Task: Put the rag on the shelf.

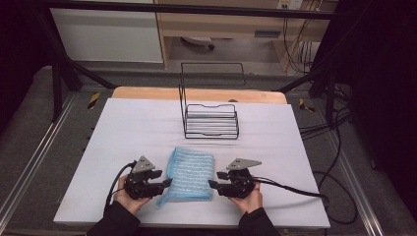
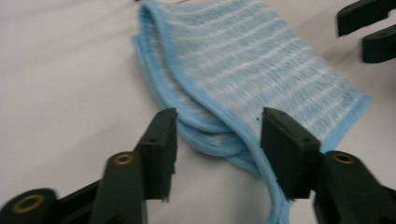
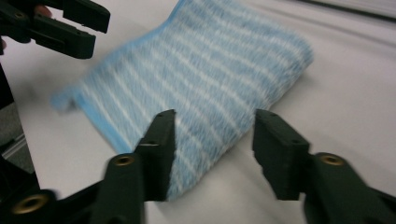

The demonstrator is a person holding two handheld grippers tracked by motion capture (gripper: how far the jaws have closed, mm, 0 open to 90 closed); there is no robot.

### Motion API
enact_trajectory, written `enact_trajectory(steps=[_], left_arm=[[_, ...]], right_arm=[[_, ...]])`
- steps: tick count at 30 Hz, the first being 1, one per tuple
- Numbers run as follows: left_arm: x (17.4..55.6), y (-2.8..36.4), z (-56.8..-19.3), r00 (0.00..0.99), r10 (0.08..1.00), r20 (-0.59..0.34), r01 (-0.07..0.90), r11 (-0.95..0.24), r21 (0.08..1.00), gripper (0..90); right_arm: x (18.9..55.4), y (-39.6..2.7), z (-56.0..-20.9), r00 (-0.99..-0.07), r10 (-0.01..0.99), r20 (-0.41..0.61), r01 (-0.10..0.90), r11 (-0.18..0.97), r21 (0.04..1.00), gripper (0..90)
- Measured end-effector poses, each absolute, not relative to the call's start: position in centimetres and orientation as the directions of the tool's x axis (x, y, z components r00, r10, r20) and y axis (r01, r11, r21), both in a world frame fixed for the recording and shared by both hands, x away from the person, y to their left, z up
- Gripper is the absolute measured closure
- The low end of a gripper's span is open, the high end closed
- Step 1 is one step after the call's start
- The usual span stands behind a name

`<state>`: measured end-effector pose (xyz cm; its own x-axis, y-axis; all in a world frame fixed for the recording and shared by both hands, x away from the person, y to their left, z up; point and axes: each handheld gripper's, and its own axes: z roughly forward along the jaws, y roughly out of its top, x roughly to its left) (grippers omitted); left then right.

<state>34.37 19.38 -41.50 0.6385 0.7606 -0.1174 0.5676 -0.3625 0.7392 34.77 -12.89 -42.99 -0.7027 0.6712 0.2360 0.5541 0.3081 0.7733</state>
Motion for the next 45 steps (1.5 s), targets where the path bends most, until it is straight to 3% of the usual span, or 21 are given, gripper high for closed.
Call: enact_trajectory(steps=[8,17,25,36,45], left_arm=[[38.3,19.5,-41.1,0.615,0.782,-0.103,0.577,-0.357,0.734,22.8],[43.1,17.4,-41.6,0.582,0.808,-0.093,0.605,-0.353,0.713,16.4],[45.6,17.1,-43.6,0.544,0.824,-0.161,0.674,-0.314,0.669,36.3],[45.4,16.5,-44.2,0.550,0.806,-0.218,0.709,-0.313,0.632,63.4],[45.1,16.3,-44.1,0.554,0.802,-0.225,0.720,-0.325,0.613,68.8]], right_arm=[[36.9,-14.5,-41.8,-0.701,0.671,0.240,0.536,0.275,0.798,17.8],[37.8,-16.0,-42.6,-0.680,0.692,0.241,0.540,0.251,0.803,7.1],[38.0,-16.0,-43.2,-0.680,0.693,0.241,0.548,0.260,0.795,6.1],[38.2,-15.8,-43.5,-0.687,0.685,0.244,0.552,0.273,0.788,7.6],[38.6,-15.7,-43.8,-0.684,0.689,0.239,0.554,0.276,0.786,8.2]])
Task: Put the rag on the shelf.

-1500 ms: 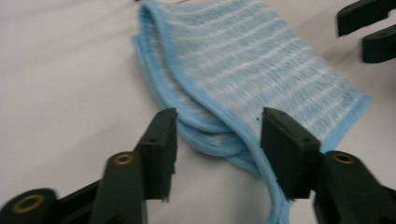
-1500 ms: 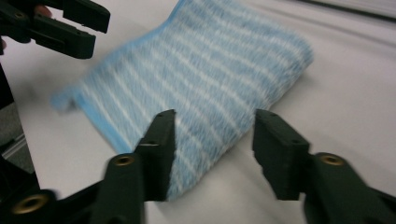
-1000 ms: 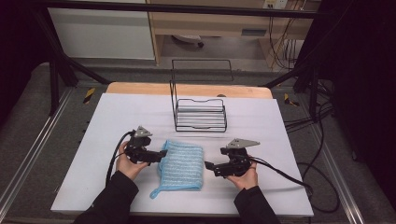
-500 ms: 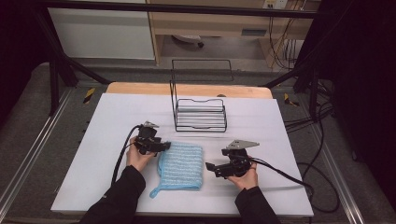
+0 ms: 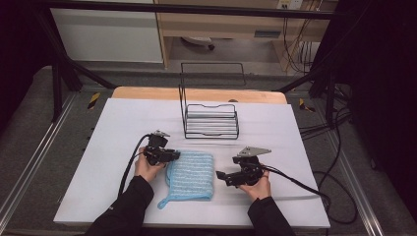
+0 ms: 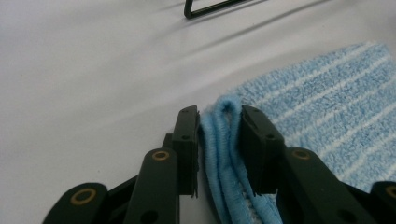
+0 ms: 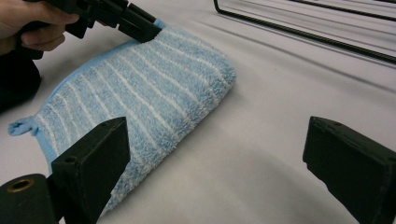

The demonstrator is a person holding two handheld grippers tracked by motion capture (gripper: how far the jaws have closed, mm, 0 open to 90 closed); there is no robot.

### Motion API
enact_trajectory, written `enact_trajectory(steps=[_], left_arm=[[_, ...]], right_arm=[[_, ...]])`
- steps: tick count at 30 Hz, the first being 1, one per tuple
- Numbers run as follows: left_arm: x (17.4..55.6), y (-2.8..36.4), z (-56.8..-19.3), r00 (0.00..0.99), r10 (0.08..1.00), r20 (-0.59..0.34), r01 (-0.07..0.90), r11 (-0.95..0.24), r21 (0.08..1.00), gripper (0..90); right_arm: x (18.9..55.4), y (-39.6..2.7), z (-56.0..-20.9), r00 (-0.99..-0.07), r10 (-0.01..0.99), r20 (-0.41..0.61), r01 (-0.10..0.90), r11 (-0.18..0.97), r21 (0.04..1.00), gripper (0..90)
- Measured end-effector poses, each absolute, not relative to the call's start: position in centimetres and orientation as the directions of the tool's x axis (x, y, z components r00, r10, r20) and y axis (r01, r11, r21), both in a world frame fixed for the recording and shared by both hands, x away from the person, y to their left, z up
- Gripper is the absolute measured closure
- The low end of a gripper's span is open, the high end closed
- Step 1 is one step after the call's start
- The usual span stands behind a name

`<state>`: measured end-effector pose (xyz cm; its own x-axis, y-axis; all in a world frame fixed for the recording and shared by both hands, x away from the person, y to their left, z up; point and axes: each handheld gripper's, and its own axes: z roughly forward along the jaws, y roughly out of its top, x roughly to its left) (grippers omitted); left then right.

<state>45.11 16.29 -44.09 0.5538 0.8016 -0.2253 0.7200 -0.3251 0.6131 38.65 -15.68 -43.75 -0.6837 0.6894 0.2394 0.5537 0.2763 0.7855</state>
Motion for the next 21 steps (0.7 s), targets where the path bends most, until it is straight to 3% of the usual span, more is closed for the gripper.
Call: enact_trajectory(steps=[5,12,21], left_arm=[[44.7,15.9,-44.1,0.558,0.805,-0.200,0.706,-0.335,0.624,75.2],[44.7,15.9,-44.2,0.563,0.802,-0.198,0.701,-0.337,0.628,76.3],[44.7,15.9,-44.3,0.575,0.797,-0.187,0.688,-0.346,0.638,76.1]], right_arm=[[39.6,-15.5,-43.8,-0.673,0.697,0.246,0.556,0.259,0.789,9.4],[41.5,-13.7,-43.6,-0.681,0.695,0.231,0.548,0.275,0.790,13.6],[44.1,-12.1,-44.6,-0.659,0.712,0.241,0.583,0.282,0.762,30.6]])
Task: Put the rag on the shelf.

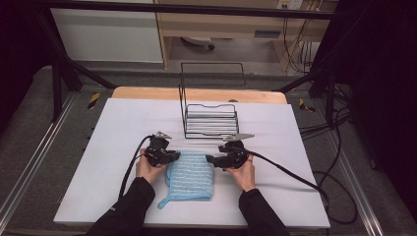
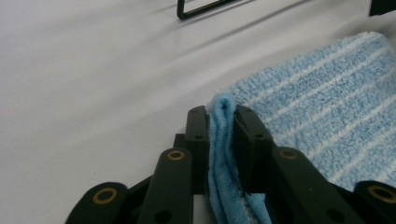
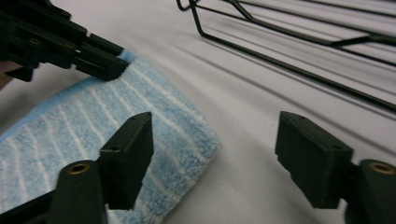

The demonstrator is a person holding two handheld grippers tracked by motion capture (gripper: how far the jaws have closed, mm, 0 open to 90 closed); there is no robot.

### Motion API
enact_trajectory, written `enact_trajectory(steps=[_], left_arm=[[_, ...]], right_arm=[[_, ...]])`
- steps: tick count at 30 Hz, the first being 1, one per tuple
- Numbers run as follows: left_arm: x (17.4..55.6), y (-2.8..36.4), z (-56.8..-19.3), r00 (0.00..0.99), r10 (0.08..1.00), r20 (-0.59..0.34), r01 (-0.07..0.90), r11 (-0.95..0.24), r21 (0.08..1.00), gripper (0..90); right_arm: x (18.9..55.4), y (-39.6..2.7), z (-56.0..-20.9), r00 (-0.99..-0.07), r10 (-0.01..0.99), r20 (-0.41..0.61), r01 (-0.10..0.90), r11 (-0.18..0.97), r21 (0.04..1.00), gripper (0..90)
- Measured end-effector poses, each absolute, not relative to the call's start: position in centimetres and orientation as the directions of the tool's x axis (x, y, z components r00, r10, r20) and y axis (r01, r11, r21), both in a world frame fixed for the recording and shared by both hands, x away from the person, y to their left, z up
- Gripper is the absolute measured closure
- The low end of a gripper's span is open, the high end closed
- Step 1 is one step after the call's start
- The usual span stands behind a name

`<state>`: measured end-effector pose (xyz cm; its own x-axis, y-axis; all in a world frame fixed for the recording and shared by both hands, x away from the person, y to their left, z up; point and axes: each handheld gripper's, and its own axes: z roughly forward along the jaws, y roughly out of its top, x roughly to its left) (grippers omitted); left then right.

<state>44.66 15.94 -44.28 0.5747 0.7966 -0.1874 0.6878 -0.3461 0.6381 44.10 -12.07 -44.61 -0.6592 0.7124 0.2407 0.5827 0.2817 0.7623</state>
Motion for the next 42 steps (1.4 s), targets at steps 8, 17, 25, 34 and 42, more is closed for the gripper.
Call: enact_trajectory(steps=[8,17,25,34,42], left_arm=[[44.6,15.9,-44.4,0.589,0.790,-0.172,0.670,-0.358,0.650,75.5],[44.5,15.9,-44.4,0.586,0.792,-0.171,0.669,-0.354,0.653,75.6],[44.7,16.2,-44.4,0.569,0.796,-0.206,0.690,-0.326,0.647,77.1],[45.1,17.5,-45.1,0.531,0.776,-0.340,0.724,-0.208,0.657,78.2],[44.0,17.9,-45.5,0.560,0.767,-0.312,0.661,-0.188,0.727,79.5]], right_arm=[[44.0,-11.6,-45.8,-0.653,0.717,0.245,0.601,0.294,0.743,48.8],[43.6,-11.2,-46.1,-0.644,0.700,0.308,0.633,0.263,0.728,71.9],[43.6,-11.2,-45.9,-0.624,0.702,0.342,0.659,0.238,0.714,78.7],[43.1,-11.1,-45.8,-0.601,0.728,0.331,0.642,0.193,0.742,80.9],[42.7,-11.2,-45.2,-0.606,0.723,0.332,0.620,0.168,0.766,82.2]])
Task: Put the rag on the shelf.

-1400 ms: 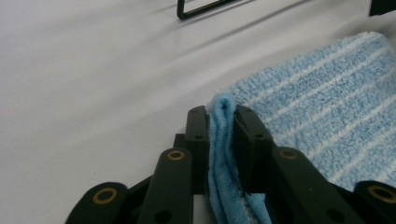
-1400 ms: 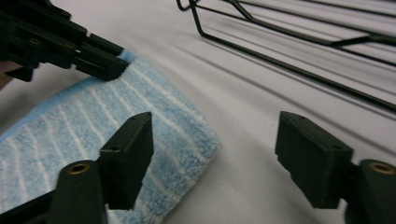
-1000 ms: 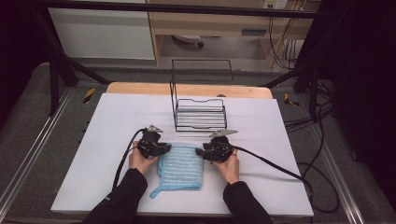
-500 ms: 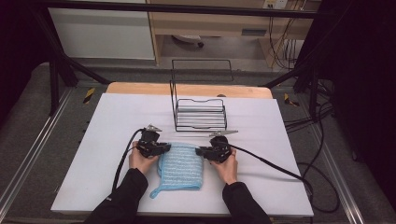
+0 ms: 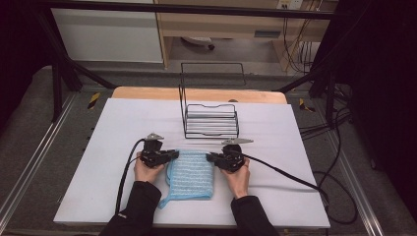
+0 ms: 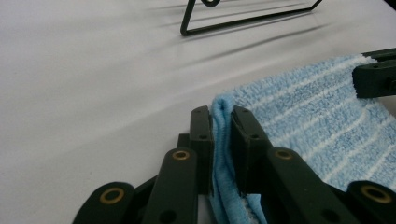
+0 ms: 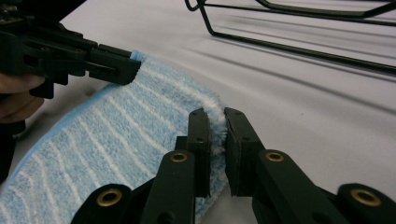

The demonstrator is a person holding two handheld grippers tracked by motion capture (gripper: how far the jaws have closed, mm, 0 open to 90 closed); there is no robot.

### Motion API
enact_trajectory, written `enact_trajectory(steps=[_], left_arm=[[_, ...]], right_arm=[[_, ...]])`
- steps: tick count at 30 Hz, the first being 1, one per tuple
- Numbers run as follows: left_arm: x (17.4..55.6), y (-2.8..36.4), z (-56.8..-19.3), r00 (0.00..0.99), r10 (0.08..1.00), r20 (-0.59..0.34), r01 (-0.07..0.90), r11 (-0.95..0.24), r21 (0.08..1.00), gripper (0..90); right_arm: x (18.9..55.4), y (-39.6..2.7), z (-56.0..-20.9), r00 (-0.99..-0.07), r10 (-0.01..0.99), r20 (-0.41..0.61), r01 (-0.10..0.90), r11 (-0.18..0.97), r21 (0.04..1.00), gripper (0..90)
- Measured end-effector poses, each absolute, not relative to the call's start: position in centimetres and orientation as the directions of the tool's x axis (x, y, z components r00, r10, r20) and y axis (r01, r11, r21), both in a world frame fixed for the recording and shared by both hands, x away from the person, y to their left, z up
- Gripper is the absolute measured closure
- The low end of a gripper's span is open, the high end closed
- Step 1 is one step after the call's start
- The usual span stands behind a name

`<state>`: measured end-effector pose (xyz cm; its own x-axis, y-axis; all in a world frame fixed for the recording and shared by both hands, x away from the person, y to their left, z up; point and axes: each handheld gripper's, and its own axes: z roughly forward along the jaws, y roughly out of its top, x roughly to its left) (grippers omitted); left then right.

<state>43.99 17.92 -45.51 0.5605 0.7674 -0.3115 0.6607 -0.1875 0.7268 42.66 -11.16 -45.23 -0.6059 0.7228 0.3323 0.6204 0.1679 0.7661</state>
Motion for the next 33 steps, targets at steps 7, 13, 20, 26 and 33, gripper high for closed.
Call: enact_trajectory(steps=[7,13,20,26,33], left_arm=[[41.6,18.4,-43.7,0.564,0.769,-0.301,0.587,-0.117,0.801,80.2],[39.3,18.8,-41.5,0.589,0.749,-0.304,0.511,-0.053,0.858,80.4],[37.2,18.4,-38.8,0.622,0.734,-0.274,0.424,-0.022,0.905,80.4],[36.4,17.9,-37.4,0.632,0.734,-0.249,0.376,-0.010,0.927,80.4],[36.1,17.2,-36.5,0.637,0.736,-0.231,0.329,0.011,0.944,80.4]], right_arm=[[41.3,-11.2,-44.3,-0.597,0.727,0.341,0.585,0.103,0.805,82.9],[39.5,-11.6,-42.7,-0.618,0.707,0.343,0.519,0.040,0.854,83.2],[38.0,-12.7,-40.7,-0.651,0.682,0.334,0.443,-0.016,0.897,83.3],[37.3,-13.2,-39.2,-0.660,0.689,0.299,0.387,-0.030,0.922,83.3],[36.8,-13.7,-37.8,-0.663,0.696,0.274,0.337,-0.048,0.940,83.5]])
